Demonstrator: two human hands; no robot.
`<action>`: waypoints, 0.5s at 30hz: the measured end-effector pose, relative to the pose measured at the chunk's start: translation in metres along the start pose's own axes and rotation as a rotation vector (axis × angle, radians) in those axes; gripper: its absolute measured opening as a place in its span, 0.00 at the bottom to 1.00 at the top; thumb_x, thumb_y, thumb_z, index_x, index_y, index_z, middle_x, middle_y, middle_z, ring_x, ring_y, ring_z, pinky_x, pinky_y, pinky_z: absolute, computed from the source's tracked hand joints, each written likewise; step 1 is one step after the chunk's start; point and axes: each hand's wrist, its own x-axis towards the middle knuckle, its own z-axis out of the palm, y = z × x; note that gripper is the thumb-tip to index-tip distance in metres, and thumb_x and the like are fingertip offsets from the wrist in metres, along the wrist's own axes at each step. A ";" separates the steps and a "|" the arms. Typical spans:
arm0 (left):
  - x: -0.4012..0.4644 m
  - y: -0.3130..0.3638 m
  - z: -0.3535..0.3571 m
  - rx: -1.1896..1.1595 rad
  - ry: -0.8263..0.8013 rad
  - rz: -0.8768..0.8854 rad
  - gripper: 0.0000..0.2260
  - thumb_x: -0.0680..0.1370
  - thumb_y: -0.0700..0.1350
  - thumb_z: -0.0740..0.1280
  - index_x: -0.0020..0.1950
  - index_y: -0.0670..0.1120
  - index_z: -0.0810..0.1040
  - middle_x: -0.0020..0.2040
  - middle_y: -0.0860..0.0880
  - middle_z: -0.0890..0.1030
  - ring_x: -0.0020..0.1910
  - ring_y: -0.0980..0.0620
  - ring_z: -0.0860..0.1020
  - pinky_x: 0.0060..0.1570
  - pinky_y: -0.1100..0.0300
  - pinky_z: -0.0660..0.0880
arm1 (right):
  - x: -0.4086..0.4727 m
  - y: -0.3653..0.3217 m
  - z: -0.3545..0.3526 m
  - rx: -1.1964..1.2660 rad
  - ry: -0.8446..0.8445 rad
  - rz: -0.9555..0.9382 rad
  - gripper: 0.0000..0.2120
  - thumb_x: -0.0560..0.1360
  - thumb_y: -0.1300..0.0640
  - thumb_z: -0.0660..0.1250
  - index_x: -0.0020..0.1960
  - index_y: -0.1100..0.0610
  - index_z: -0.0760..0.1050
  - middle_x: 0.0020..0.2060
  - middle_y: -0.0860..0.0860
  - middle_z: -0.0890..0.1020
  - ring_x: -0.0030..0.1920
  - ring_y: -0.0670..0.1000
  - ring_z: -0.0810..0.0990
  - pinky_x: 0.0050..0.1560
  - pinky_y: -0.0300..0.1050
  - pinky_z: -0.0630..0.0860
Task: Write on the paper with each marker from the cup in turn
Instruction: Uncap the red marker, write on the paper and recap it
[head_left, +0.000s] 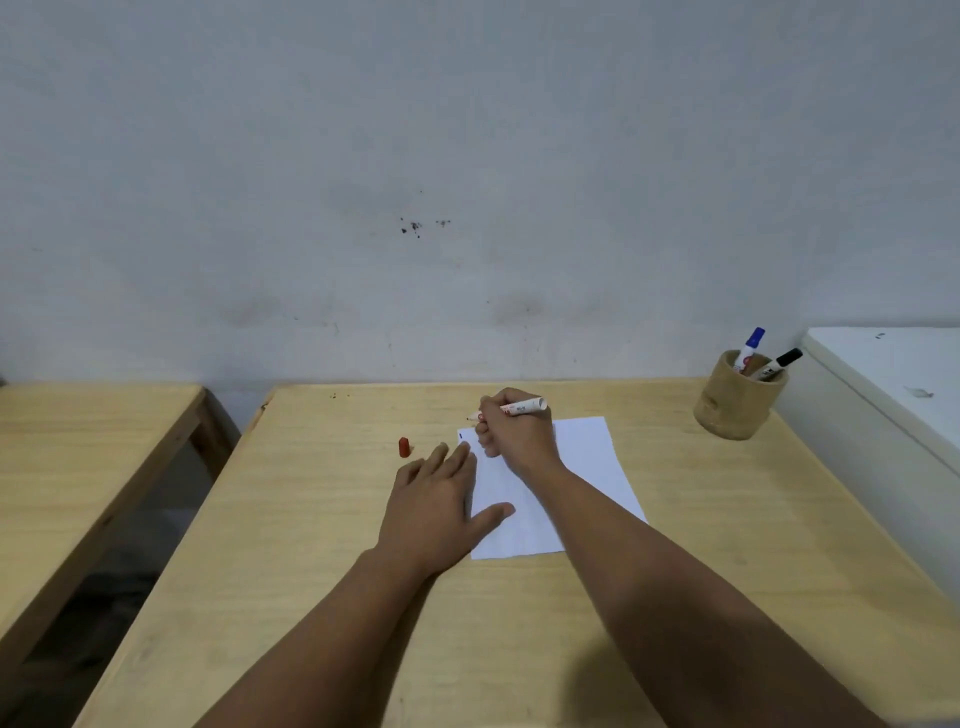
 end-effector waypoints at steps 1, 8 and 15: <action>-0.001 -0.002 0.002 -0.012 -0.003 0.002 0.41 0.77 0.74 0.51 0.81 0.49 0.62 0.83 0.51 0.60 0.82 0.51 0.55 0.78 0.49 0.54 | -0.002 0.004 0.001 -0.022 0.003 -0.007 0.12 0.80 0.59 0.69 0.44 0.68 0.80 0.36 0.63 0.87 0.29 0.52 0.80 0.28 0.40 0.75; -0.012 -0.013 0.001 0.005 -0.054 0.003 0.43 0.77 0.74 0.48 0.84 0.48 0.53 0.84 0.50 0.52 0.83 0.52 0.48 0.81 0.48 0.47 | -0.001 0.013 0.001 -0.196 -0.020 -0.083 0.13 0.78 0.55 0.67 0.40 0.64 0.79 0.36 0.57 0.89 0.28 0.47 0.83 0.30 0.40 0.74; -0.018 -0.018 0.002 -0.023 -0.039 0.005 0.44 0.76 0.76 0.49 0.84 0.49 0.53 0.84 0.51 0.52 0.83 0.53 0.46 0.81 0.49 0.44 | 0.000 0.017 0.001 -0.221 -0.039 -0.116 0.13 0.76 0.50 0.68 0.38 0.59 0.79 0.34 0.54 0.88 0.30 0.49 0.84 0.34 0.43 0.76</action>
